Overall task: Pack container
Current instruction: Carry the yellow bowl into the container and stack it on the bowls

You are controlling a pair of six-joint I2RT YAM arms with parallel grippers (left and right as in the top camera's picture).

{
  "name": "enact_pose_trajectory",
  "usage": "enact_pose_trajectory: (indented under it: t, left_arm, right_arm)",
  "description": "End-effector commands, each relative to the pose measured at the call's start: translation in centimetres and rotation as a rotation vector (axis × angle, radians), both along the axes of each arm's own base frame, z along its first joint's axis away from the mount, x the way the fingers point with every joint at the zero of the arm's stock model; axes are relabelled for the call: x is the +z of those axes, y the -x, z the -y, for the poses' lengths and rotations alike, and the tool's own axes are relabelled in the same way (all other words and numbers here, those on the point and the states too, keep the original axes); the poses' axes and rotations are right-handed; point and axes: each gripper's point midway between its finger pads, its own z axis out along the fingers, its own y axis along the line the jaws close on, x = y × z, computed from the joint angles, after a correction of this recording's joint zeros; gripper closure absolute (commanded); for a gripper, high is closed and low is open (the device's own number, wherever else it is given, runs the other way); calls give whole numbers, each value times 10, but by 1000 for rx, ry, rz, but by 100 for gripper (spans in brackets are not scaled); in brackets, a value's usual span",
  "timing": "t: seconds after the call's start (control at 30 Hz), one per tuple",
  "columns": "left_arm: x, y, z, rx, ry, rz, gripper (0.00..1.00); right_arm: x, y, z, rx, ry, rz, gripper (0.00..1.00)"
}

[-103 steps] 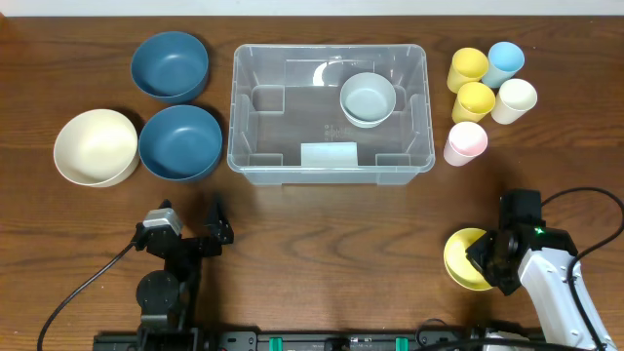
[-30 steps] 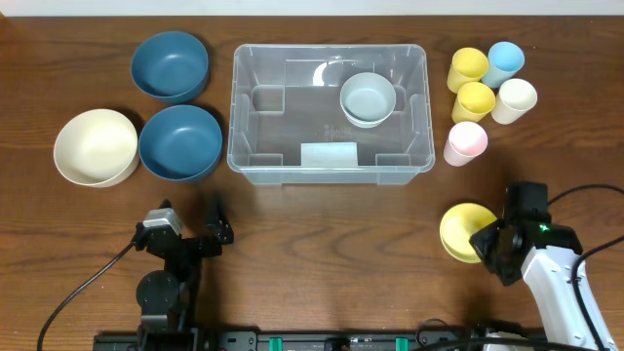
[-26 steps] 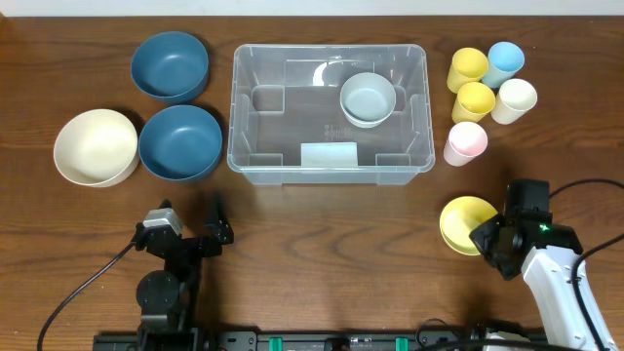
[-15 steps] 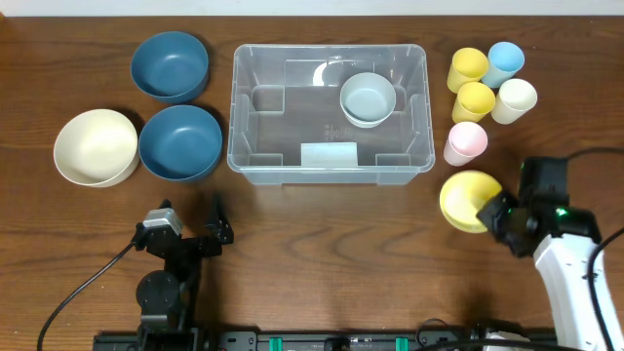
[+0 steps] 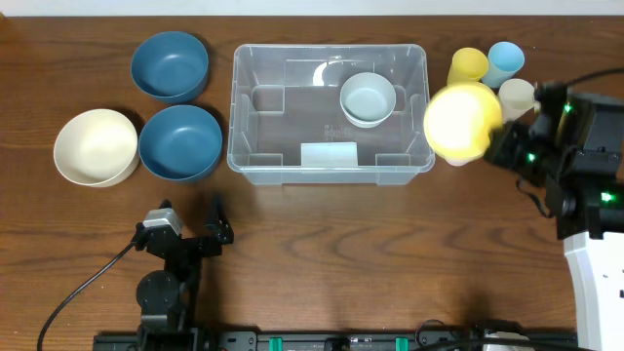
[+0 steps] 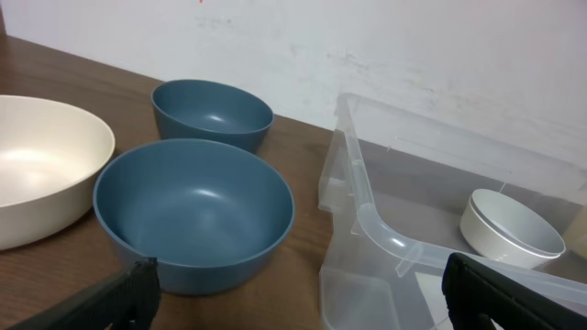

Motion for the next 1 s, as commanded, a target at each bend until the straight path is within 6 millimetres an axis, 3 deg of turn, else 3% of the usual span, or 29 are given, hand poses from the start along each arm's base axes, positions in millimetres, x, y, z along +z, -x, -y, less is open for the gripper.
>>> enact_pose_trajectory:
  t: [0.0,0.1,0.2,0.4,0.63,0.97]
  left_arm:
    - [-16,1,-3,12,-18,-48,2]
    - [-16,1,-3,12,-18,-48,2]
    - [-16,1,-3,12,-18,-48,2]
    - [-16,1,-3,12,-18,-48,2]
    - [-16,1,-3,12,-18,-48,2]
    - [-16,1,-3,12,-18,-48,2]
  right_arm:
    - [24,-12,-27,92,6,105,99]
    - [26,-35,-42,99,4,149,99]
    - [12,-58,-57,114,-2,147,99]
    - [-55,-103,-78,134,9,49,99]
    - [-113,-124,-91,152,10,-38,99]
    - [-133,-138,-108,169,9,-28,98]
